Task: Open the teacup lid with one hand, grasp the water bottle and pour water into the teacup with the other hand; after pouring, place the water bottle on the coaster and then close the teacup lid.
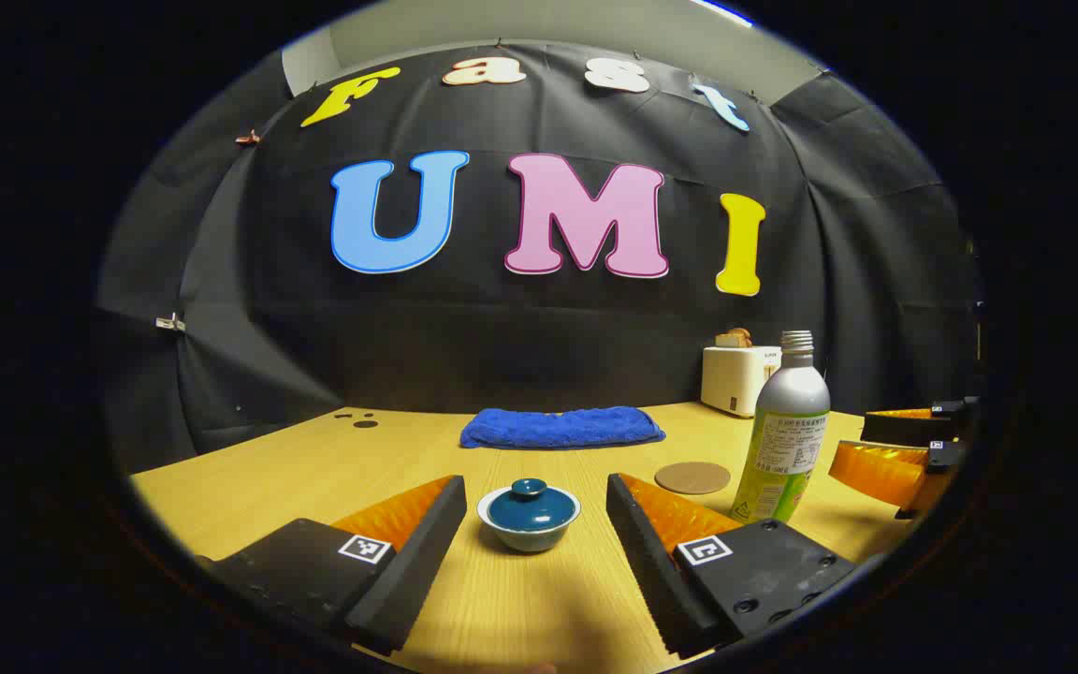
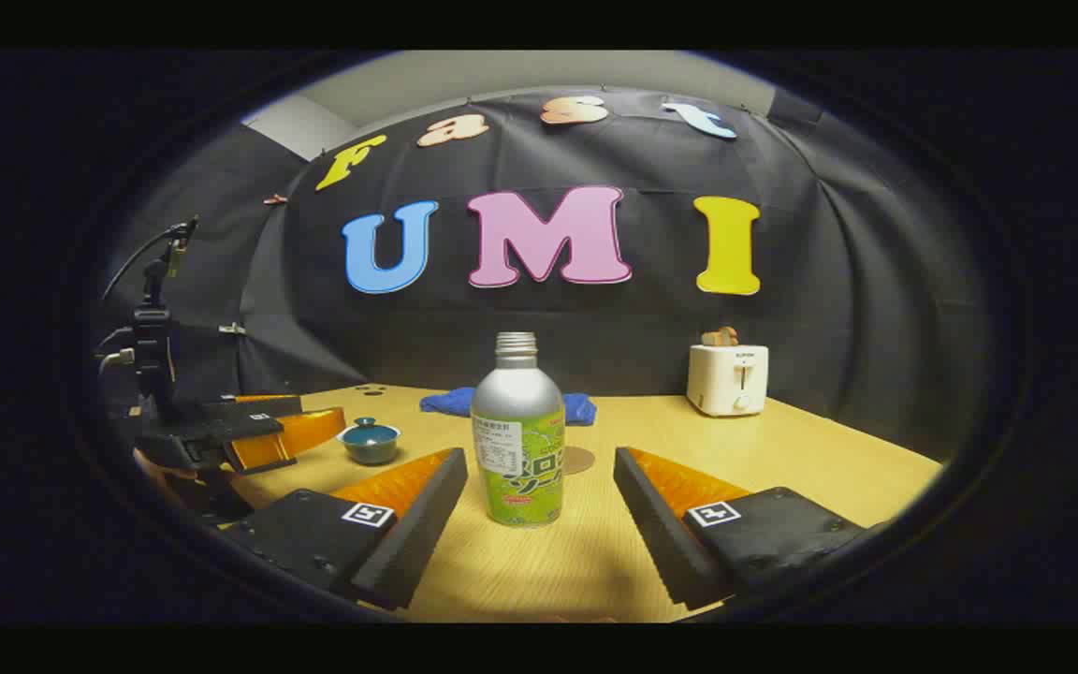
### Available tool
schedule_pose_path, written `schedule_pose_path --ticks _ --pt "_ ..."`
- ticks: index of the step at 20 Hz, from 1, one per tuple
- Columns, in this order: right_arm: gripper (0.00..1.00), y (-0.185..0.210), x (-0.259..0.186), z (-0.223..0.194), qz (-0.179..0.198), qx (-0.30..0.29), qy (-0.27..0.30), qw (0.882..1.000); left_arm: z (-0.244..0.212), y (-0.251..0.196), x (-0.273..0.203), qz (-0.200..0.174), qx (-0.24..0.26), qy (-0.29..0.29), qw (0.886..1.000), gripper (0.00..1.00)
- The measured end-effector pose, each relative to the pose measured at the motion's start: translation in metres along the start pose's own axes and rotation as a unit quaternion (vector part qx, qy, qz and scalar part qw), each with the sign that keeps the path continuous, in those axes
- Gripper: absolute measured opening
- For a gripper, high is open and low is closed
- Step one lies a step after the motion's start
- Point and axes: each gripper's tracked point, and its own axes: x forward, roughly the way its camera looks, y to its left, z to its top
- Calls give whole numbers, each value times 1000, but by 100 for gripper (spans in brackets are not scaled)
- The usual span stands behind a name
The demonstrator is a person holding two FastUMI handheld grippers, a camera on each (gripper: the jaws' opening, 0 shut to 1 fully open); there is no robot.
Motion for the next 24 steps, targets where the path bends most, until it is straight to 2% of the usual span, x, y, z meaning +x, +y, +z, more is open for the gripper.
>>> schedule_pose_path --ticks 1,24 --pt "98 2 -2 1 3 -2 -4 1000 1 -1 0 0 0 -1 1000 95" --pt "96 -1 6 -6 18 0 10 1000 1 -5 3 -6 1 1 1000 95"
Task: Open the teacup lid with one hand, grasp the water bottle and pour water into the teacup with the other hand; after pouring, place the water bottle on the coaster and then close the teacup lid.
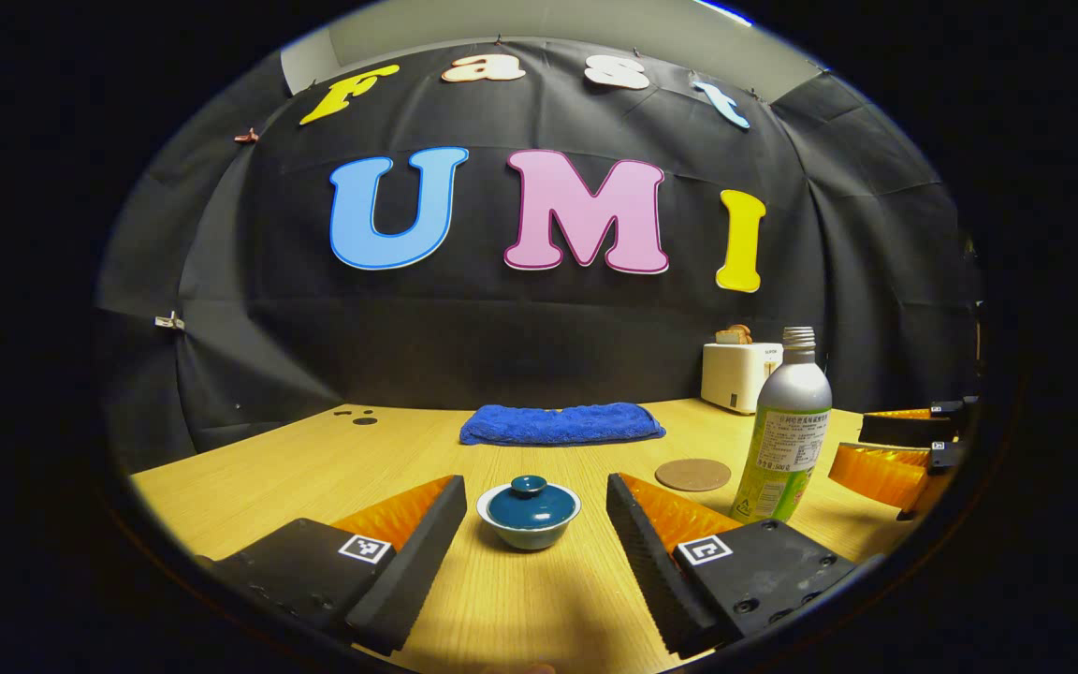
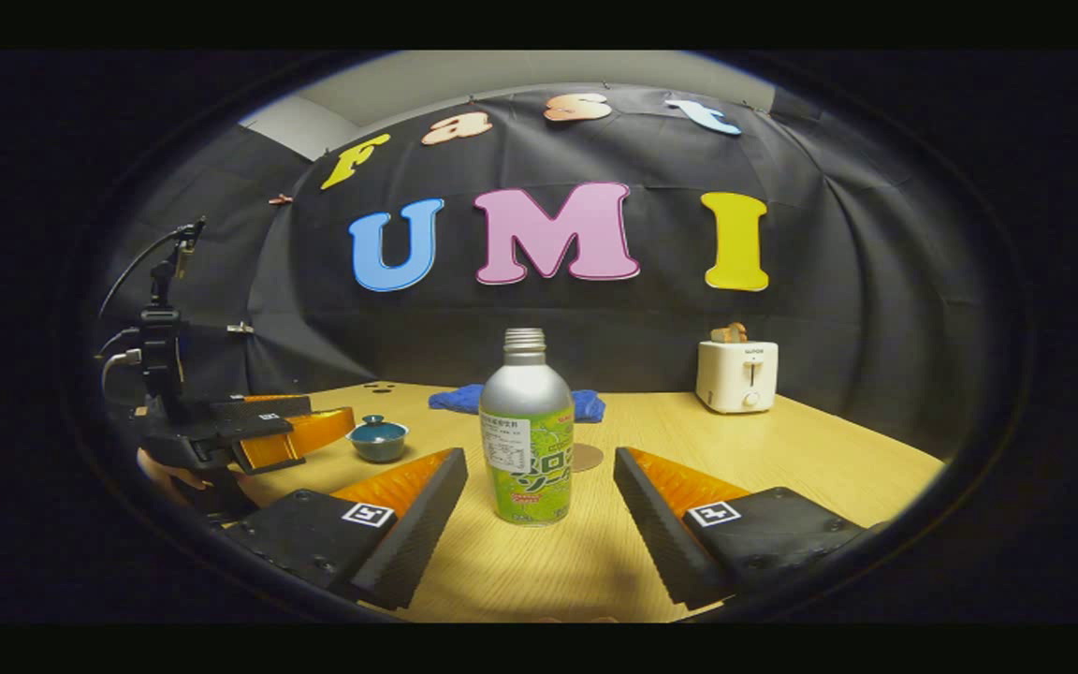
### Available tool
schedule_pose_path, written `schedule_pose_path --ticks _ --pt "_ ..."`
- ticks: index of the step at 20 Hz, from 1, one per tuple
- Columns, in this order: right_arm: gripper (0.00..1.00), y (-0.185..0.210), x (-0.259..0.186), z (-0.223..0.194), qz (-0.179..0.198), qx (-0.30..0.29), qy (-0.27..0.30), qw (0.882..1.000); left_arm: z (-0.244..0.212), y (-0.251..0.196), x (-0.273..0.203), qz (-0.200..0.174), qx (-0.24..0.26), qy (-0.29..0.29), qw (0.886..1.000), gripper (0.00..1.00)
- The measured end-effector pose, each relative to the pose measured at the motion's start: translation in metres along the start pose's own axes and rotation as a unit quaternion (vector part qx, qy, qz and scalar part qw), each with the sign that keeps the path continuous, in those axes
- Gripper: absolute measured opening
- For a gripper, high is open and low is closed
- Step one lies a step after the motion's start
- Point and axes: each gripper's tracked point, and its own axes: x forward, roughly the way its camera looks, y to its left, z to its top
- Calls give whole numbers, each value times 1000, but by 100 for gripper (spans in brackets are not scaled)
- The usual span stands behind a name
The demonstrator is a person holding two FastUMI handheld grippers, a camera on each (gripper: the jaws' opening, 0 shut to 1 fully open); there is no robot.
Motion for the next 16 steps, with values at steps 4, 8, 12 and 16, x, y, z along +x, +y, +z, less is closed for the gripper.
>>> schedule_pose_path --ticks 4,8,12,16 --pt "96 2 0 1 10 0 0 1000 0 7 12 5 0 0 1000 95" --pt "98 2 8 -3 17 5 9 1000 -8 14 32 5 -4 20 1000 95" --pt "98 1 17 -4 19 20 17 999 -11 17 47 5 7 37 999 95" --pt "98 1 26 -7 20 29 26 999 -18 14 62 -1 32 58 998 93"
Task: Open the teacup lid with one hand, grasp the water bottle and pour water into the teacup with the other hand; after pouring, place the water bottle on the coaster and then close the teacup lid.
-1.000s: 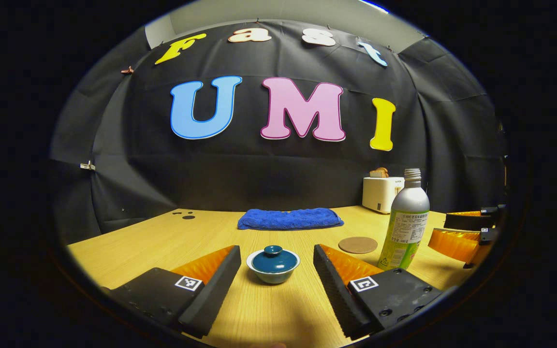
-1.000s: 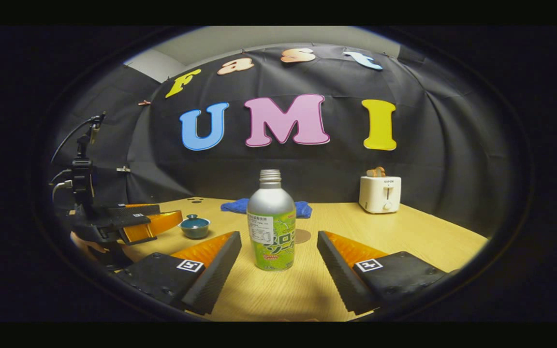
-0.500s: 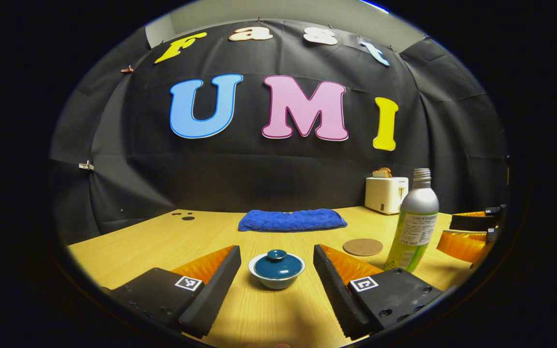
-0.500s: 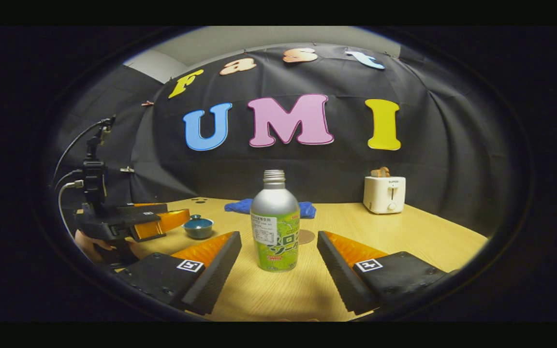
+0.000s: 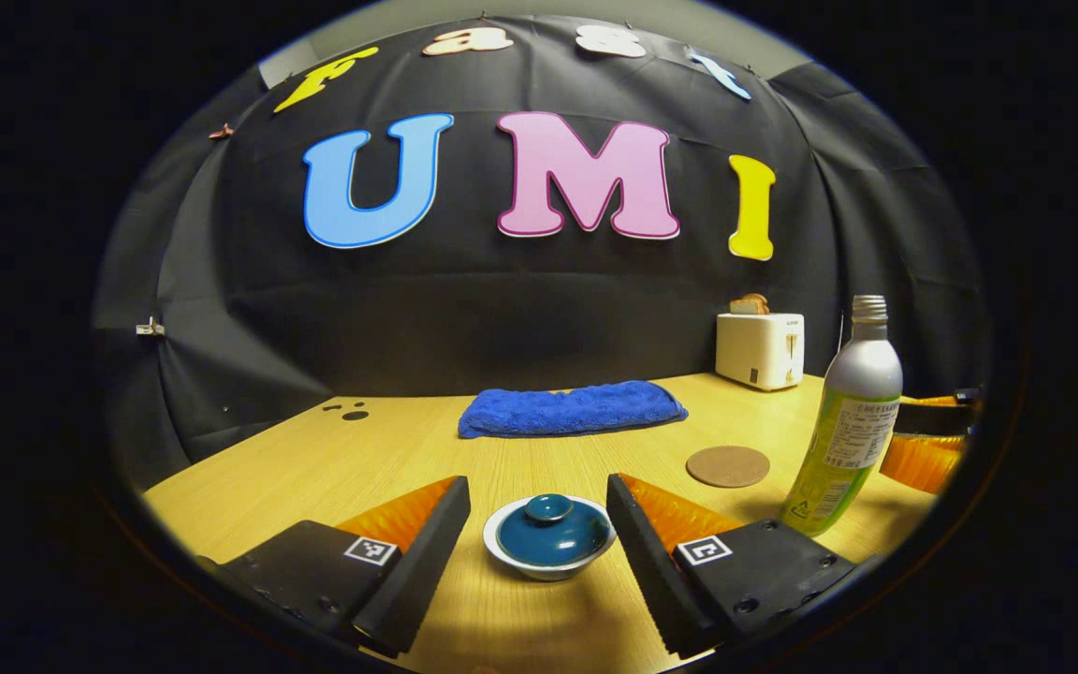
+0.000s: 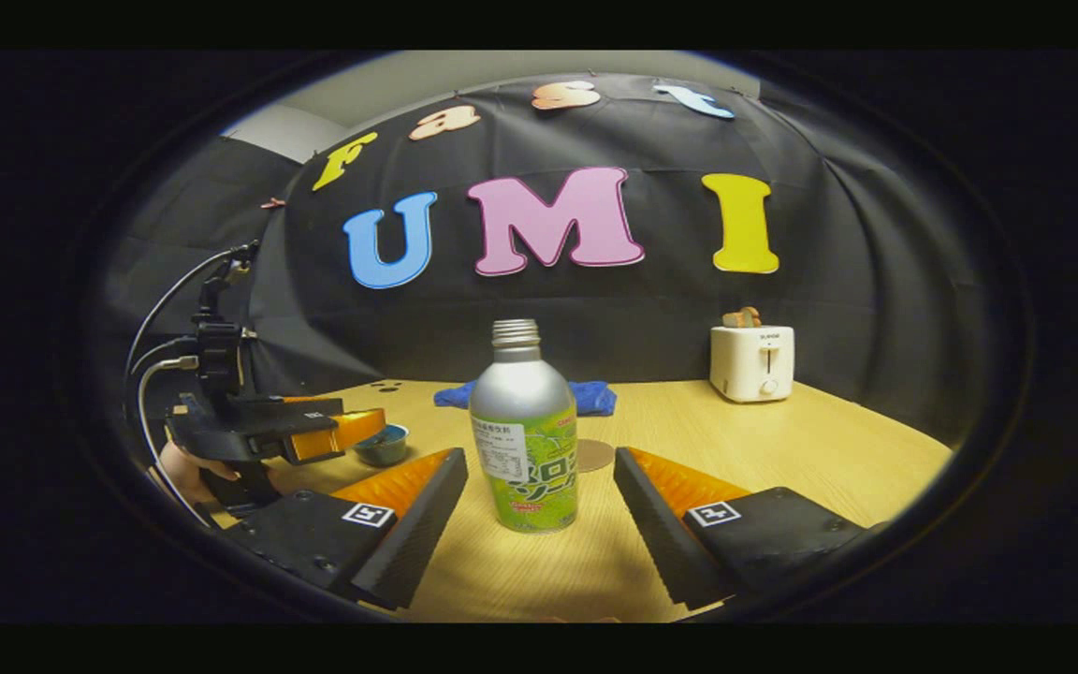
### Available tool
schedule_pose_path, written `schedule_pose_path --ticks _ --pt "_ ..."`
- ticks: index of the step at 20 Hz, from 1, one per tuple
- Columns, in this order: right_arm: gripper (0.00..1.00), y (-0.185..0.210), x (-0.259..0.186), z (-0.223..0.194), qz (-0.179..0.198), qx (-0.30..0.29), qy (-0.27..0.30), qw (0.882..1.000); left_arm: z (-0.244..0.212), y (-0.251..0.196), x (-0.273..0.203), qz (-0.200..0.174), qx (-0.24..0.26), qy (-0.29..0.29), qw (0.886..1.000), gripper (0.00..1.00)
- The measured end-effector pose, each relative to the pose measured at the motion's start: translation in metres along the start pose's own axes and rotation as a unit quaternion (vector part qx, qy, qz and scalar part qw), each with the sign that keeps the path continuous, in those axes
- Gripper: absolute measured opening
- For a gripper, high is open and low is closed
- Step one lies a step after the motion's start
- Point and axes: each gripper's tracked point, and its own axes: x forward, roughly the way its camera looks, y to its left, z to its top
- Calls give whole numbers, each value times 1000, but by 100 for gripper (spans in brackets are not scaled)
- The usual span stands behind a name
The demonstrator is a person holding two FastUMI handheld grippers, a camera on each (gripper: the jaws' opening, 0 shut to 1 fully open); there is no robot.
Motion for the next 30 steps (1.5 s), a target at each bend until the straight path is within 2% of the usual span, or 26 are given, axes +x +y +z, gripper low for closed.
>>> schedule_pose_path --ticks 2,4,7,10,12,13,18,19,22,26,27,28,30 --pt "98 7 3 2 9 2 -1 1000 -1 -4 7 -6 5 11 1000 92" --pt "99 6 7 6 7 -7 -5 1000 -2 -6 15 -9 14 17 1000 88" --pt "98 3 13 8 4 -14 -6 1000 -4 -10 25 -14 31 27 999 76" --pt "99 2 20 10 6 0 -6 1000 -6 -14 30 -23 45 39 998 72" --pt "99 3 22 11 9 5 -4 1000 -6 -17 34 -24 49 44 998 64" --pt "99 4 23 11 11 4 -3 1000 -9 -17 32 -23 52 48 997 55" --pt "99 5 26 10 16 2 -3 1000 -9 -12 34 -10 51 51 997 45" --pt "99 5 27 9 17 2 -1 1000 -10 -12 34 -8 49 53 997 35" --pt "99 6 29 6 19 3 5 1000 -8 -10 32 -4 46 49 998 33" --pt "99 6 32 9 21 -1 3 1000 4 1 25 15 14 7 1000 27" --pt "99 6 33 10 22 -1 4 1000 4 2 22 17 9 3 1000 32" --pt "99 6 34 10 22 -1 5 1000 3 4 21 20 6 2 1000 29" --pt "99 7 36 10 22 0 4 1000 4 7 17 24 -1 -1 1000 30"
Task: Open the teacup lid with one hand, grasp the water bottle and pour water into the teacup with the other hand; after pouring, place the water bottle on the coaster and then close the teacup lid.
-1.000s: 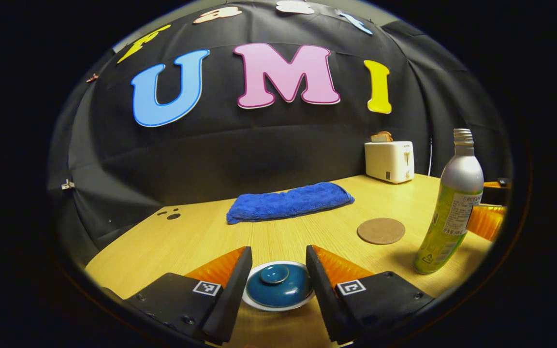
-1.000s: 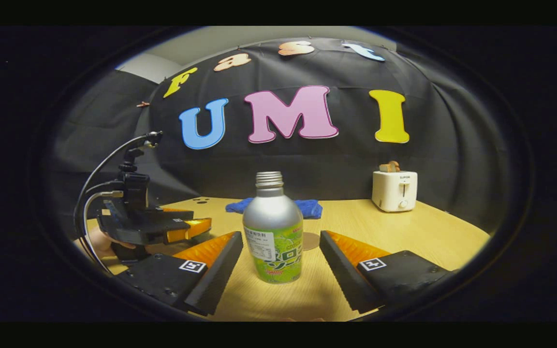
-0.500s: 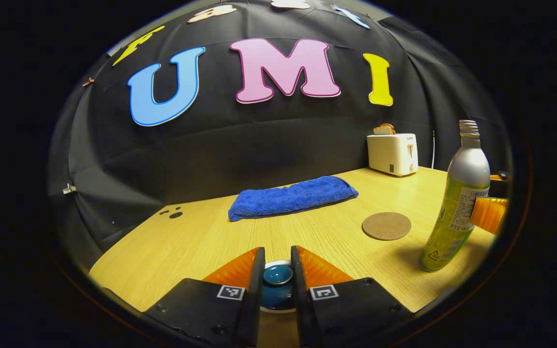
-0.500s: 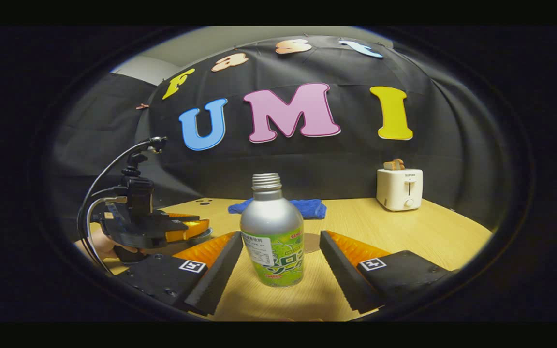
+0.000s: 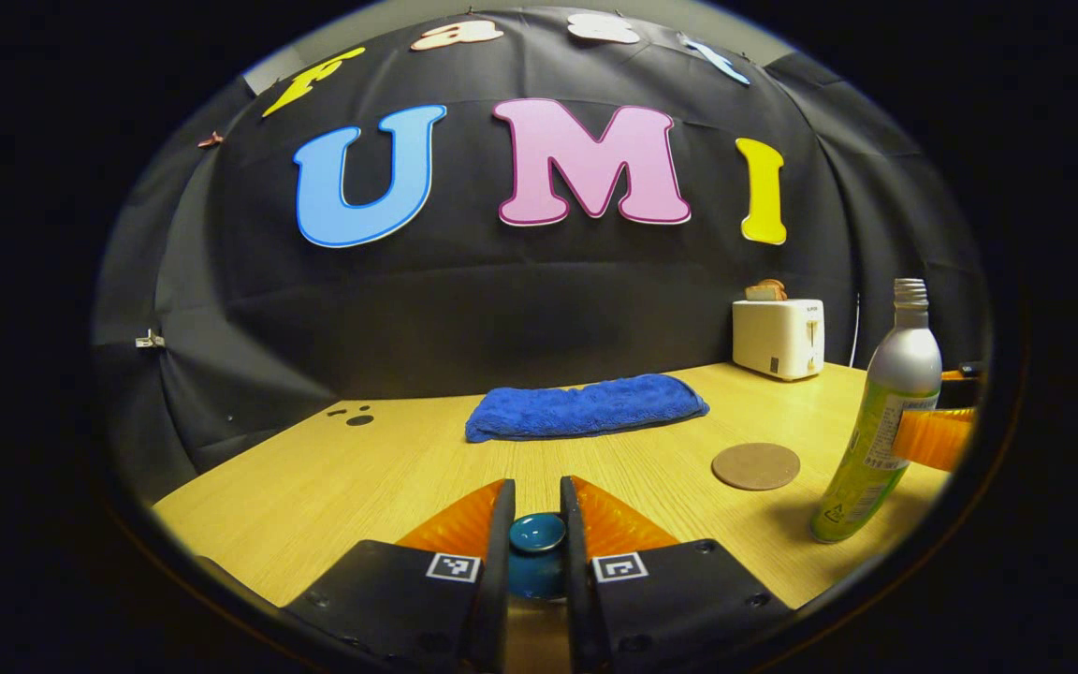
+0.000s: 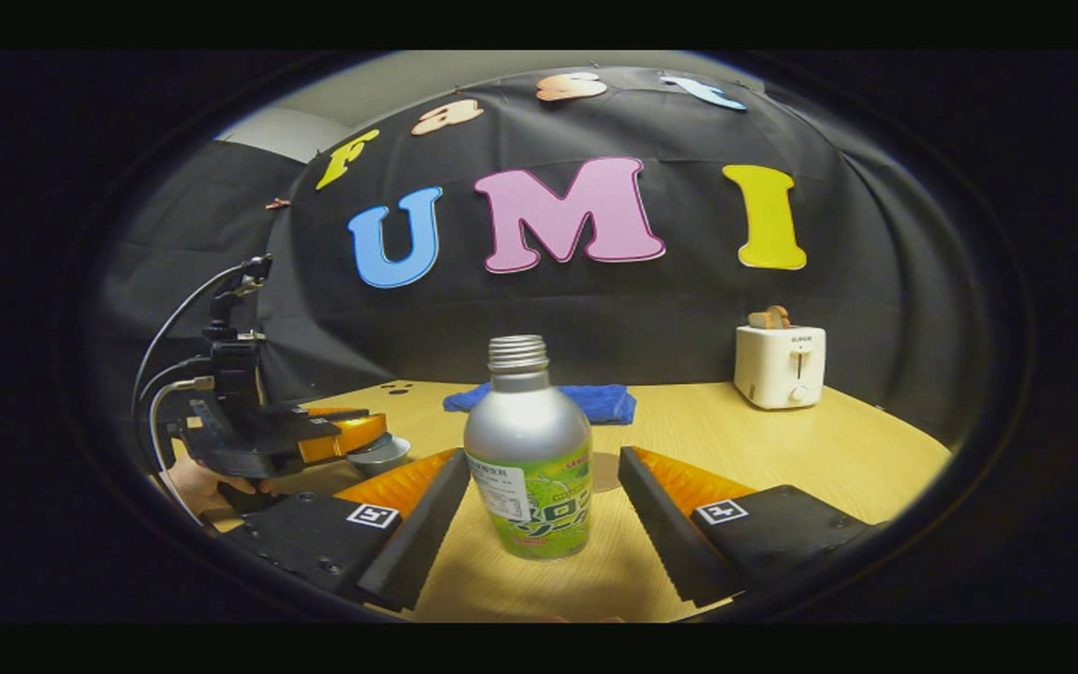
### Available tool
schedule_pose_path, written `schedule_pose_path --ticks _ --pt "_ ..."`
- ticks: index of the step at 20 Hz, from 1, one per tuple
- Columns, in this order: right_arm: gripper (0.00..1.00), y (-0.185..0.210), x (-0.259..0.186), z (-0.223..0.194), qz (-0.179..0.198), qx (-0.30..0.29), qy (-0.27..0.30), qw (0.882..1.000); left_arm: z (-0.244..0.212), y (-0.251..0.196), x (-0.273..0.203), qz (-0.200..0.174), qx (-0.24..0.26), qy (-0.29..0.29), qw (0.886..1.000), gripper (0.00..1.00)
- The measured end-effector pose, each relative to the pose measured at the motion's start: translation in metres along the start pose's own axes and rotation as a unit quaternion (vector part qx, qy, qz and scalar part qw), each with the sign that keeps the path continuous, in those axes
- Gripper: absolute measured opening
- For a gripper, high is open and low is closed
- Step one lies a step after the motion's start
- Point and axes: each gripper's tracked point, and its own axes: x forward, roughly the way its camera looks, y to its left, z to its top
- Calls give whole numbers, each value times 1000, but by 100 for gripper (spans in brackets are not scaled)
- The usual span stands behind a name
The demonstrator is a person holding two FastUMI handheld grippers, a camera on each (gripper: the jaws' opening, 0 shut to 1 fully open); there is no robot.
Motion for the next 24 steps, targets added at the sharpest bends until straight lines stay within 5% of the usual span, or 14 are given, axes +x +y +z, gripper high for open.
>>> schedule_pose_path --ticks 14,17,23,24 --pt "99 -1 35 -13 -22 -7 21 1000 27 14 -35 -5 -7 -43 999 31" --pt "83 -2 39 -13 -28 -18 24 999 17 22 -34 -6 -18 -34 999 31" --pt "72 14 49 -13 -10 -68 47 997 8 46 -39 4 -27 -33 999 29" --pt "77 11 51 -8 -16 -88 44 995 9 51 -39 7 -24 -34 999 29"
